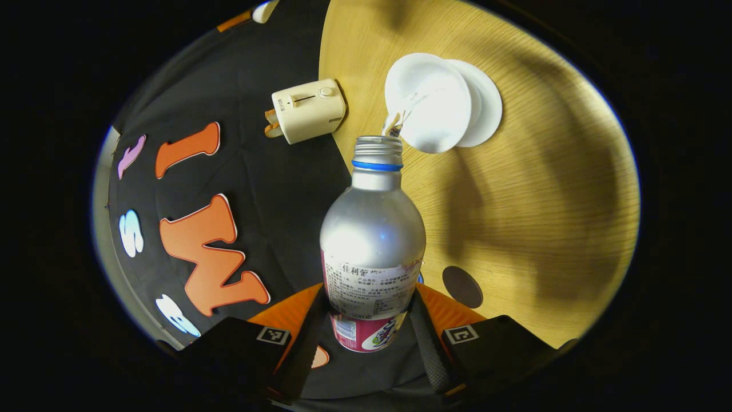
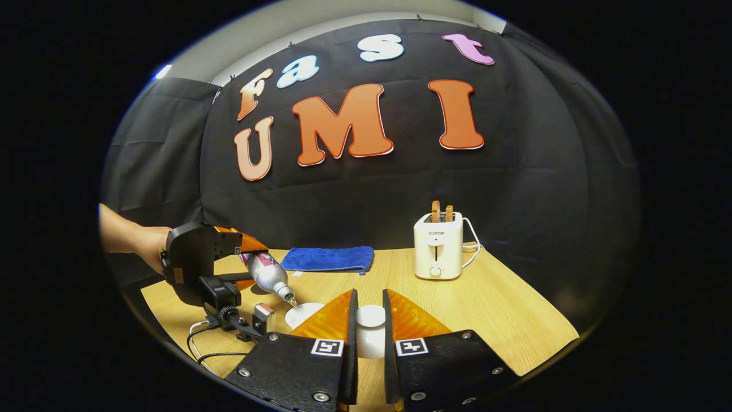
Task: Open the teacup lid with one hand, grasp the water bottle and pour water into the teacup with the other hand; after pouring, place the water bottle on the coaster and then close the teacup lid.
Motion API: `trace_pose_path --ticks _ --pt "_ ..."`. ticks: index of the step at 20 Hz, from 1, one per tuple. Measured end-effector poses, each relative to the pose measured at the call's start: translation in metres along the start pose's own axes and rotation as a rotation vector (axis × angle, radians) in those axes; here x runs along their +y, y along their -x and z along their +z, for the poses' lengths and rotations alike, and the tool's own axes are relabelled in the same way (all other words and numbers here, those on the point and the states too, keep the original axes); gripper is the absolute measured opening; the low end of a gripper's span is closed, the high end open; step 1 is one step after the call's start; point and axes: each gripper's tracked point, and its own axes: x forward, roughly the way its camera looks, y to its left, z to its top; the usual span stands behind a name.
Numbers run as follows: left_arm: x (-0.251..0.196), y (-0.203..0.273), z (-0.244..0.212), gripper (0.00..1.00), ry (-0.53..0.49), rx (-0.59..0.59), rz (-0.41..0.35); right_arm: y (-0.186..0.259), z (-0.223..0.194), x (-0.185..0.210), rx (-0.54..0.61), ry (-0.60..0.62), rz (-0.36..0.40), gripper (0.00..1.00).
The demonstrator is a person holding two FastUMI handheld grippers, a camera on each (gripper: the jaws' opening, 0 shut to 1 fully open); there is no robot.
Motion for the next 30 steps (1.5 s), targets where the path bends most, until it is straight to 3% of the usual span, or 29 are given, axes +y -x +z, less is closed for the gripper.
trace_pose_path --ticks 14,30 --pt "0.006 0.007 0.001 0.83 -0.07 0.022 0.08 -0.004 -0.001 0.002 -0.002 -0.013 0.013 0.19" --pt "-0.011 0.001 0.014 0.82 -0.161 0.024 0.078 -0.009 -0.007 0.003 0.019 -0.028 0.03 0.19"
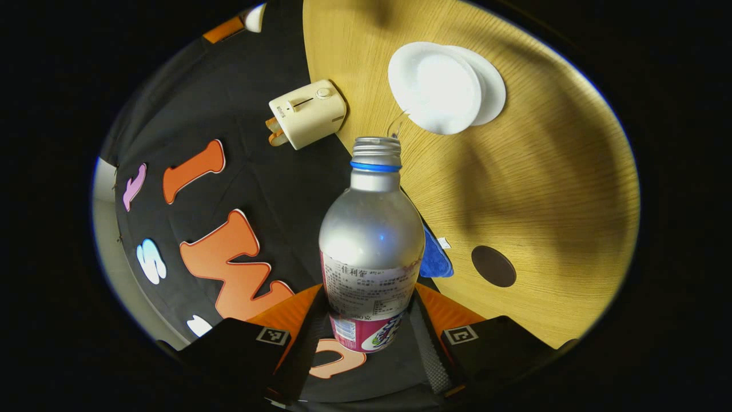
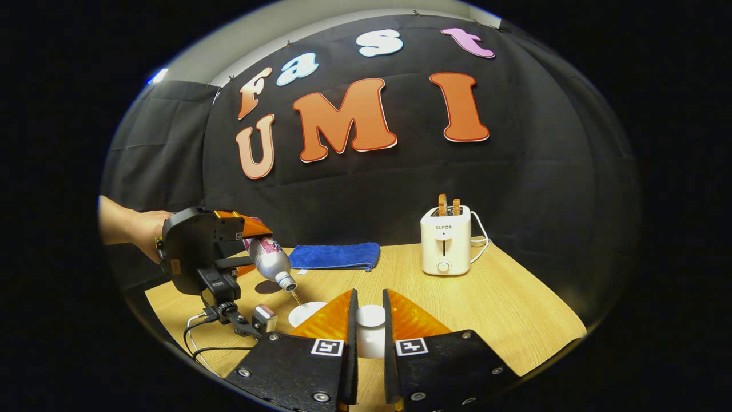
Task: Open the teacup lid with one hand, grasp the water bottle and pour water into the teacup with the other hand; after pouring, place the water bottle on the coaster and then close the teacup lid.
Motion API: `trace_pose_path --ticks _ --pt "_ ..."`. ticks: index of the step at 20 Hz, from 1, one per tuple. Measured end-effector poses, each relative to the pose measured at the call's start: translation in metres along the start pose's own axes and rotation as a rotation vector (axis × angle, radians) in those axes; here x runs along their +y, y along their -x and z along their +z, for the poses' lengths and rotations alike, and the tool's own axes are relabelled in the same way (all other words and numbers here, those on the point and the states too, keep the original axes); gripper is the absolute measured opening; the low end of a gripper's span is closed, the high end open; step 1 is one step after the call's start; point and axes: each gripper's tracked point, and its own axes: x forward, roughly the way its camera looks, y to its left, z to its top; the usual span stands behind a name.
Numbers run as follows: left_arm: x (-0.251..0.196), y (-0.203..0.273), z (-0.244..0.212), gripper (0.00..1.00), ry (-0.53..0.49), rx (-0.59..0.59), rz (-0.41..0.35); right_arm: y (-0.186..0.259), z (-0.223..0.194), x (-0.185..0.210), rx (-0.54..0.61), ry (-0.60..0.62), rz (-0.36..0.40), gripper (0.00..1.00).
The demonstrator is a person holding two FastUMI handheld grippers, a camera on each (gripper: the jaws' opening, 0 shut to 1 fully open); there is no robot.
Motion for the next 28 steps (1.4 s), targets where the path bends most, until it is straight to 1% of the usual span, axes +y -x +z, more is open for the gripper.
trace_pose_path --ticks 3,14,19,22,24,26,28 --pt "-0.003 0.0 0.003 0.83 -0.019 -0.003 0.006 0.001 0.003 0.0 -0.009 0.001 0.005 0.19" --pt "0.012 0.0 0.01 0.83 -0.101 -0.012 0.066 -0.001 0.0 0.001 0.004 -0.002 0.018 0.19" --pt "0.011 -0.001 0.012 0.83 -0.082 -0.026 0.083 -0.002 0.0 0.001 0.009 -0.011 0.008 0.19" --pt "0.009 0.0 0.011 0.83 -0.047 -0.034 0.094 -0.001 0.001 0.001 0.011 -0.023 0.008 0.19" --pt "0.006 0.002 0.012 0.83 0.002 -0.043 0.102 -0.001 0.0 0.0 0.017 -0.026 0.005 0.18" --pt "0.002 0.003 0.006 0.82 0.085 -0.048 0.092 -0.002 0.0 0.001 0.023 -0.028 0.001 0.19" --pt "-0.009 0.002 0.003 0.83 0.208 -0.049 0.066 -0.002 0.0 0.002 0.027 -0.039 -0.002 0.19"
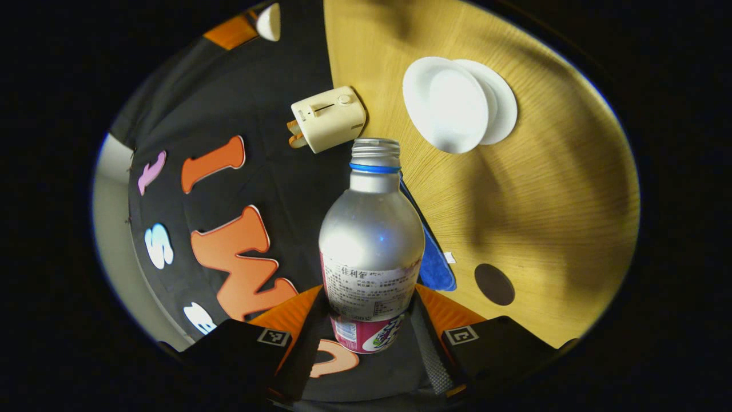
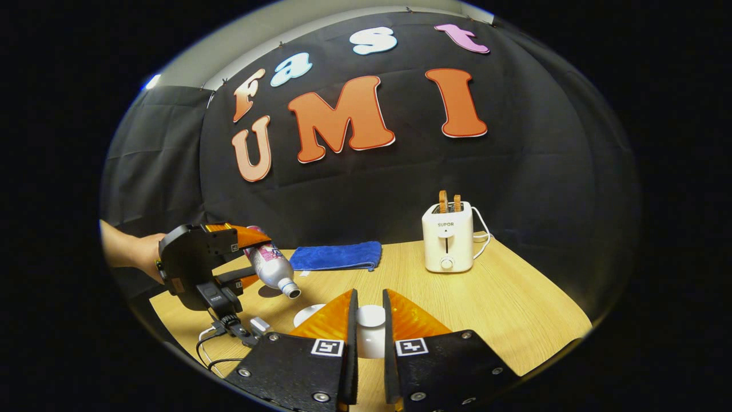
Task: Open the teacup lid with one hand, grasp the water bottle and pour water into the teacup with the other hand; after pouring, place the water bottle on the coaster and then close the teacup lid.
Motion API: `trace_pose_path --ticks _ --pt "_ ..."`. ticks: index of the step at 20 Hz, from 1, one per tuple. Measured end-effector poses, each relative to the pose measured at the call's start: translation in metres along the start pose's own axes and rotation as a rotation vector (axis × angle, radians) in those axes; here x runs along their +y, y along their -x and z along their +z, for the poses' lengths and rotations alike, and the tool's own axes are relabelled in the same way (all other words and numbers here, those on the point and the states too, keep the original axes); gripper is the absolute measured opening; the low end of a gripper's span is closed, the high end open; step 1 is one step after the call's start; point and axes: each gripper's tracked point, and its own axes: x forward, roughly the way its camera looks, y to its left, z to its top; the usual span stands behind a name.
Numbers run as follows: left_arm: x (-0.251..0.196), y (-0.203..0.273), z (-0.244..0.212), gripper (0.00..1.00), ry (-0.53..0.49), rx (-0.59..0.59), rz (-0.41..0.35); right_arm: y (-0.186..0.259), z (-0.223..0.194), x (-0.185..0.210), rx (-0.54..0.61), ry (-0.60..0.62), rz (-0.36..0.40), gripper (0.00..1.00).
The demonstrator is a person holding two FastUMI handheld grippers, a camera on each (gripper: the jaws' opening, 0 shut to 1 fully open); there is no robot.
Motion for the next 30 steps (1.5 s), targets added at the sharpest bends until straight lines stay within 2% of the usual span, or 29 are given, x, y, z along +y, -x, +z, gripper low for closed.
trace_pose_path --ticks 3,6,8,14,15,19,23,30 --pt "-0.003 0.002 -0.004 0.8 0.204 0.001 0.005 -0.001 0.0 0.001 0.0 -0.008 0.001 0.19" --pt "0.011 0.007 -0.011 0.84 0.357 -0.01 0.076 -0.001 0.0 0.002 0.0 0.005 0.002 0.19" --pt "0.021 0.014 -0.022 0.82 0.443 -0.017 0.127 -0.001 0.001 0.003 -0.002 0.008 0.013 0.19" --pt "0.03 0.026 -0.065 0.8 0.814 0.013 0.235 -0.009 -0.01 0.009 -0.009 0.025 0.078 0.19" --pt "0.027 0.024 -0.072 0.82 0.887 0.019 0.241 -0.012 -0.015 0.011 0.0 0.03 0.088 0.19" --pt "0.011 0.015 -0.087 0.8 1.184 0.059 0.219 -0.038 -0.029 0.037 0.023 0.059 0.115 0.19" --pt "-0.006 0.009 -0.093 0.82 1.429 0.08 0.183 -0.056 -0.052 0.041 0.065 0.085 0.123 0.19" --pt "-0.021 -0.002 -0.097 0.82 1.544 0.098 0.164 -0.074 -0.091 0.038 0.128 0.112 0.107 0.19"
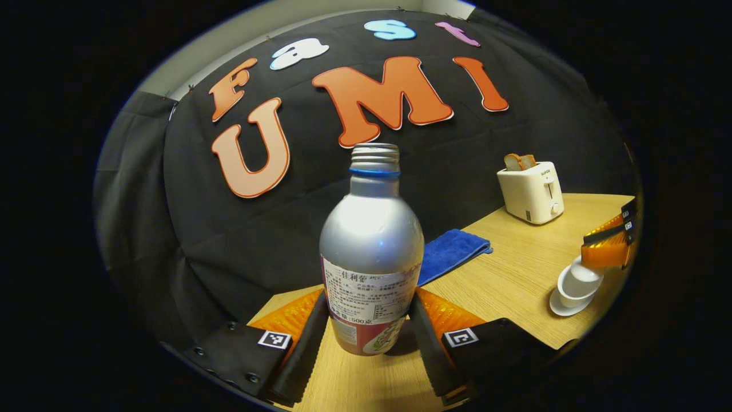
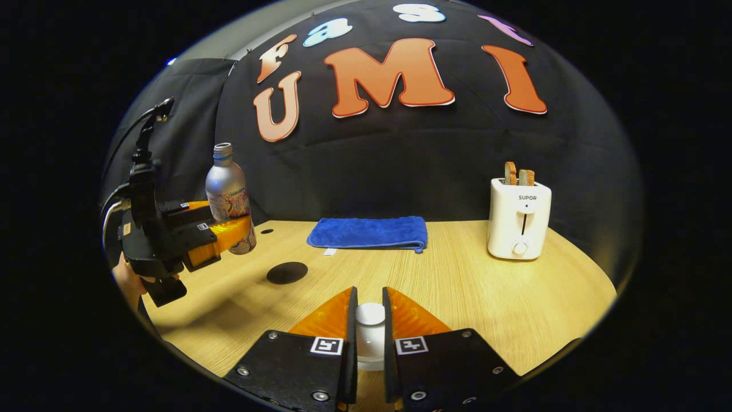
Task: Open the teacup lid with one hand, grasp the water bottle and pour water into the teacup with the other hand; after pouring, place the water bottle on the coaster and then close the teacup lid.
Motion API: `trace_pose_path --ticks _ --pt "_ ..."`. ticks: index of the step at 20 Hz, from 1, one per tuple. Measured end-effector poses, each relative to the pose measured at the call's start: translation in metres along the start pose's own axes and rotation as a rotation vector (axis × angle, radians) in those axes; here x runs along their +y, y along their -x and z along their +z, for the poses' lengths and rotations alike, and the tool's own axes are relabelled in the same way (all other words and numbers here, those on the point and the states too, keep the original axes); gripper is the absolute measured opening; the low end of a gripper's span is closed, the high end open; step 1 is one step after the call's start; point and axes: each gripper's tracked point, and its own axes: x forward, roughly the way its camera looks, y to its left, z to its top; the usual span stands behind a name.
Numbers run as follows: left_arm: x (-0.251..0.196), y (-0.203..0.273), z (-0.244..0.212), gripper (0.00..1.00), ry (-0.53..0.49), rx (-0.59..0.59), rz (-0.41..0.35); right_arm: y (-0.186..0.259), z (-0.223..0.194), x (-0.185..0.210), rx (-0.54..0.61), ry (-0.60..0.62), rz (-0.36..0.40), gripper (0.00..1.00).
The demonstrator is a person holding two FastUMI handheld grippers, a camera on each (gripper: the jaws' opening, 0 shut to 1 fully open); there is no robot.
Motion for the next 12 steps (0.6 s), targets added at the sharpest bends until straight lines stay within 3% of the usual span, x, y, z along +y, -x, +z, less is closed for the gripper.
trace_pose_path --ticks 12 --pt "-0.009 -0.019 -0.015 0.82 0.268 0.078 -0.052 -0.011 -0.014 0.005 -0.025 -0.013 0.025 0.2"
